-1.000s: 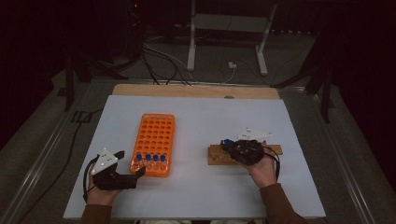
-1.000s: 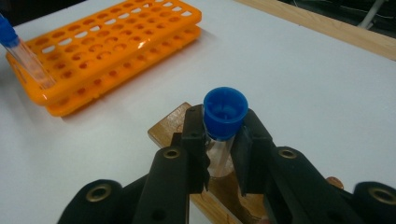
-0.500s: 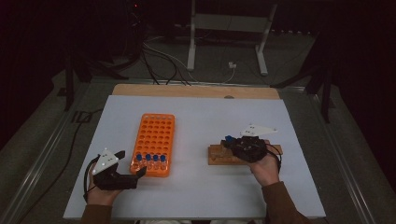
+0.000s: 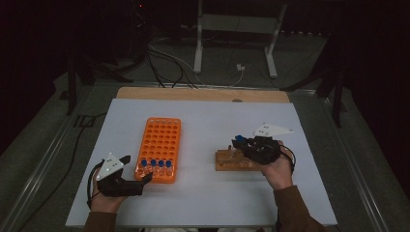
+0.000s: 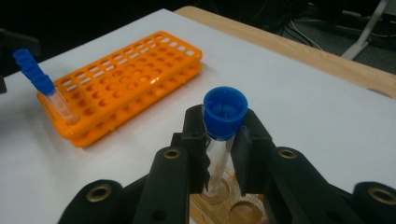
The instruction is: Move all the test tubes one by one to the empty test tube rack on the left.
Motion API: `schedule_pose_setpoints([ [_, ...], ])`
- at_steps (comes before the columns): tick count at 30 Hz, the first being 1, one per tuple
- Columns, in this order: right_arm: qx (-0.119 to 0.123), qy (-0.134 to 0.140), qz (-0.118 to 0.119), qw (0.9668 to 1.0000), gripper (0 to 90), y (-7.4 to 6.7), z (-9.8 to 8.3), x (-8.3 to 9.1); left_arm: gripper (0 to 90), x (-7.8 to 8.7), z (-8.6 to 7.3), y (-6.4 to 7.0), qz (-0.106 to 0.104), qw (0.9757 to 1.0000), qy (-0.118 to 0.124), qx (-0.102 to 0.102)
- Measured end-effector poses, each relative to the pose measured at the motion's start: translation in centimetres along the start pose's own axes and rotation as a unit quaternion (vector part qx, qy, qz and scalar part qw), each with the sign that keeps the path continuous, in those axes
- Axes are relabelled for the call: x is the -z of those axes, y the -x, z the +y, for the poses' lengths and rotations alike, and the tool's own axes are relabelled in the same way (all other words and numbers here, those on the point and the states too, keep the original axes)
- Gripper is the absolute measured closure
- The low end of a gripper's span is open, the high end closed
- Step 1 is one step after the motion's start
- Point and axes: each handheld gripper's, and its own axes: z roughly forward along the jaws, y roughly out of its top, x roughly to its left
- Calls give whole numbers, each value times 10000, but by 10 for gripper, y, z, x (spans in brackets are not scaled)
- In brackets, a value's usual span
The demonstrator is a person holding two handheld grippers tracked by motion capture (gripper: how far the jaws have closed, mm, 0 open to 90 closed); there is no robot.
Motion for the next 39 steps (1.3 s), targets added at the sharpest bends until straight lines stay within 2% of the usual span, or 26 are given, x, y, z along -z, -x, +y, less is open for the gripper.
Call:
schedule_pose_setpoints([
  [9, 78, 155, 81, 9998, 767, -4, 13, 7, 4, 5, 10, 7, -55, 9999, 128, -69],
  [13, 101, 176, 148, 9997, 767, -9, 18, 4, 4, 6, 19, 11, -82, 9997, 204, -119],
  [19, 244, 178, 315, 9990, 767, -22, 29, -7, 5, 3, 33, 18, -116, 9994, 248, -206],
  [26, 420, 194, 511, 9976, 766, -40, 44, -19, 5, -7, 48, 29, -247, 9987, 266, -362],
  [33, 464, 212, 729, 9960, 766, -53, 53, -30, 18, -24, 68, 41, -433, 9973, 225, -553],
  [39, 512, 219, 969, 9937, 766, -67, 57, -37, 44, -40, 79, 61, -665, 9951, 179, -703],
])
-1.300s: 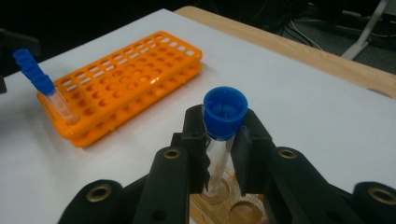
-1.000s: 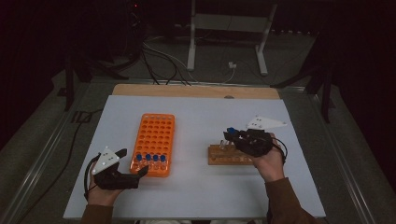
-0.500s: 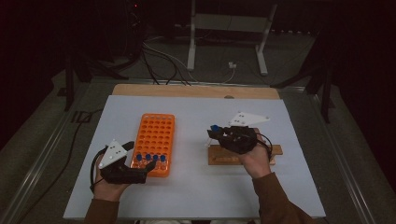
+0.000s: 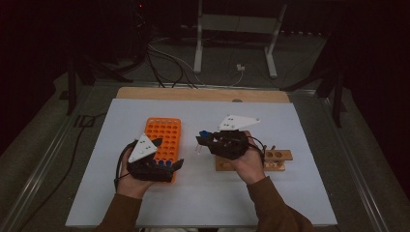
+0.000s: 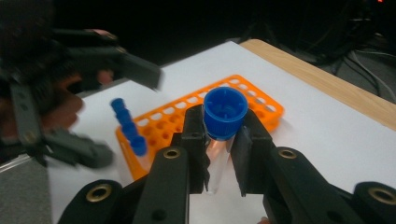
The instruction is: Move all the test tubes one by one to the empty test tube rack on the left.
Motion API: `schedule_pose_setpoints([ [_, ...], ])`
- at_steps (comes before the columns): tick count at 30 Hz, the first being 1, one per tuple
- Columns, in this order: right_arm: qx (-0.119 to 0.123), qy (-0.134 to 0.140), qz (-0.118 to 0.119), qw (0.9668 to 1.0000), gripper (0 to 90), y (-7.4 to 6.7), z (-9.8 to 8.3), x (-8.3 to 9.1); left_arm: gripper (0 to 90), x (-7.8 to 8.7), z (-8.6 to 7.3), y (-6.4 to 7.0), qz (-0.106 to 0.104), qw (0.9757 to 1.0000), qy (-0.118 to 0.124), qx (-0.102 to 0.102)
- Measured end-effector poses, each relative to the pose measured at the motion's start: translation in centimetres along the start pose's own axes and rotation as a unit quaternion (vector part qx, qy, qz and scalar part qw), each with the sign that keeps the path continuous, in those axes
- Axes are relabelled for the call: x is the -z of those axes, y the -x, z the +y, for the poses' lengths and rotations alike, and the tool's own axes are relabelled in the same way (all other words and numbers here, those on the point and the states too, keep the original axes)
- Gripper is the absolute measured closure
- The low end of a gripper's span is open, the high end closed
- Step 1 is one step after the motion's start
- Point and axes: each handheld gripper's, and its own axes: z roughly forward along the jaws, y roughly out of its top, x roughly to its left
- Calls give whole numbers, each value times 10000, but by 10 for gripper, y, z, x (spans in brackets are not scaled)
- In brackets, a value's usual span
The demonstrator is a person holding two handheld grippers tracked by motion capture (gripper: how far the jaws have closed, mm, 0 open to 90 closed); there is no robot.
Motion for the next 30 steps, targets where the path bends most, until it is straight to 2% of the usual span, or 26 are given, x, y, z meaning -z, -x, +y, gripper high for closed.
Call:
schedule_pose_setpoints([
  [4, 90, -7, 120, 9999, 766, -9, 4, -5, 100, -10, 7, 9, -69, 10000, 36, -62],
  [7, 99, 12, 215, 9997, 766, -13, 6, -6, 203, -16, 11, 13, -148, 9998, 63, -95],
  [12, 123, 6, 309, 9994, 765, -18, 8, -9, 496, -21, 14, 15, -357, 9992, 78, -136],
  [15, 123, -15, 346, 9993, 765, -19, 8, -10, 595, -21, 14, 15, -408, 9990, 124, -130],
  [19, 126, -38, 380, 9992, 765, -20, 7, -11, 668, -20, 14, 14, -443, 9988, 171, -122],
  [30, 98, -30, 456, 9989, 765, -20, 7, -11, 757, -19, 13, 15, -503, 9984, 208, -179],
])
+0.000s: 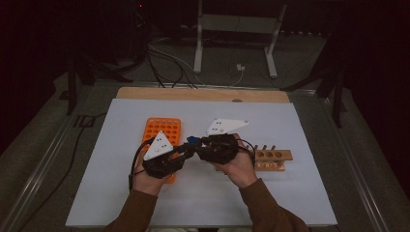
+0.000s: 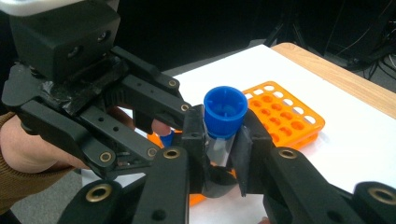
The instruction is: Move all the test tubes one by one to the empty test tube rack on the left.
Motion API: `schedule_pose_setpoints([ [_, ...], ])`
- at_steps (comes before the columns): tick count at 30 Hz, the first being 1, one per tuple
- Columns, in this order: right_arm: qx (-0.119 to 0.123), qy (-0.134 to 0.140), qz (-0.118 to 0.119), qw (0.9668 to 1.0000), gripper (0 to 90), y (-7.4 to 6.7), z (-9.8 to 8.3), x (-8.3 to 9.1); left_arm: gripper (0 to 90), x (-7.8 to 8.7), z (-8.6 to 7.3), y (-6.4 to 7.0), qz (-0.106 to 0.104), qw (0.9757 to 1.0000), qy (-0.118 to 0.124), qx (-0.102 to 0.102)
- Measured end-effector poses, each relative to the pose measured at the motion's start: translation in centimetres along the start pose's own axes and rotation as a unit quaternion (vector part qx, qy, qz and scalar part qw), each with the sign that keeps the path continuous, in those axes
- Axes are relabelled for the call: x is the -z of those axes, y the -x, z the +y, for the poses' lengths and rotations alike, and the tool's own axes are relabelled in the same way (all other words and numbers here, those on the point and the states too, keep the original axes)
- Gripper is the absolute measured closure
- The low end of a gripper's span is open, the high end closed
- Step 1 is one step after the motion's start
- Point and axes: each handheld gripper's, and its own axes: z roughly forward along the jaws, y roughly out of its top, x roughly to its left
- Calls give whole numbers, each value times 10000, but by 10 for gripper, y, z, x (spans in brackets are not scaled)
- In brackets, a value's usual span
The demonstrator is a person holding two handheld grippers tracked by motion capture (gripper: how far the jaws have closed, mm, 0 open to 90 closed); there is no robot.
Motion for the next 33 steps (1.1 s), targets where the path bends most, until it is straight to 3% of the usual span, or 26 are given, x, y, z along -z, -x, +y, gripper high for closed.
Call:
schedule_pose_setpoints([
  [4, -1, -2, 6, 10000, 744, 1, -1, 0, 773, -1, 0, 1, -24, 10000, -17, -33],
  [8, -87, 47, 47, 9999, 615, 4, -3, 3, 774, -1, -1, -1, 51, 10000, -37, -13],
  [12, -242, 146, 95, 9996, 415, 9, -6, 9, 775, 2, 0, -5, 233, 9997, 20, 33],
  [17, -364, 192, 18, 9992, 271, 15, -11, 15, 775, 5, 0, -10, 394, 9991, 58, 113],
  [20, -361, 120, -159, 9992, 157, 18, -16, 17, 775, 8, 0, -14, 480, 9986, 123, 190],
  [26, -466, 66, -513, 9976, 26, 28, -28, 22, 775, 17, -1, -26, 664, 9970, 203, 354],
  [33, -517, -38, -856, 9950, 0, 38, -42, 31, 775, 33, -4, -39, 932, 9939, 313, 504],
])
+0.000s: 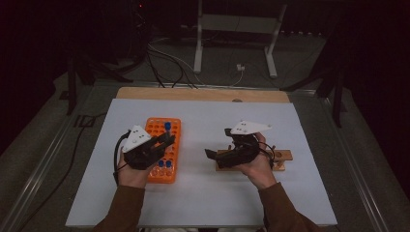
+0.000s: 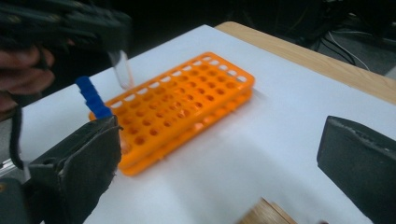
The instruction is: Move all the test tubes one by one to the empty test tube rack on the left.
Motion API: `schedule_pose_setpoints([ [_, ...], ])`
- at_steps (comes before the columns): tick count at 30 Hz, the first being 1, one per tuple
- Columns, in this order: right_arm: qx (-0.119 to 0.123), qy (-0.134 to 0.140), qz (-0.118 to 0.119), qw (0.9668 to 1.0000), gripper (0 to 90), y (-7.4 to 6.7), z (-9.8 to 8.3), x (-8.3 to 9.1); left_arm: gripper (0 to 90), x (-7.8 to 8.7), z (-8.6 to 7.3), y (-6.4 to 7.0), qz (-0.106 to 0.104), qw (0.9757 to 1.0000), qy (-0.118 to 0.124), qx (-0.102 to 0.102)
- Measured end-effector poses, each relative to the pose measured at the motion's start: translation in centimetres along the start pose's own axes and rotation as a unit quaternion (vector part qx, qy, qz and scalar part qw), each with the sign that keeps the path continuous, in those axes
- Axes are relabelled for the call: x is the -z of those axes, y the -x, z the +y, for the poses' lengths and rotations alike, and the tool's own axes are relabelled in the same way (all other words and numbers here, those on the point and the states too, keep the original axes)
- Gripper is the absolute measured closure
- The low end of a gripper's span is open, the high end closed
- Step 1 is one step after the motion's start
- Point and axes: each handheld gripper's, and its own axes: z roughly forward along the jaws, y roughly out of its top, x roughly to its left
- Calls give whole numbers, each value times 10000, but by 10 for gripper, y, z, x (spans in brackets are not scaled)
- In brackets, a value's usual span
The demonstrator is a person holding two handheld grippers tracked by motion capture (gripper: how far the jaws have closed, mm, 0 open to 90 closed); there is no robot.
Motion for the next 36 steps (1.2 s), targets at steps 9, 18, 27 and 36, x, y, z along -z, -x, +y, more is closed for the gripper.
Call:
schedule_pose_setpoints([
  [9, -174, 75, -260, 9995, 0, 19, -15, 15, 774, 22, -7, -23, 359, 9990, 131, 219],
  [18, -295, 187, -444, 9984, 0, 30, -26, 27, 774, 34, -24, -36, 642, 9974, 104, 326],
  [27, -313, 288, -554, 9976, 0, 33, -34, 37, 774, 41, -45, -41, 773, 9962, -31, 392],
  [36, -374, 317, -656, 9966, 0, 37, -42, 45, 774, 41, -70, -44, 784, 9954, -219, 499],
])
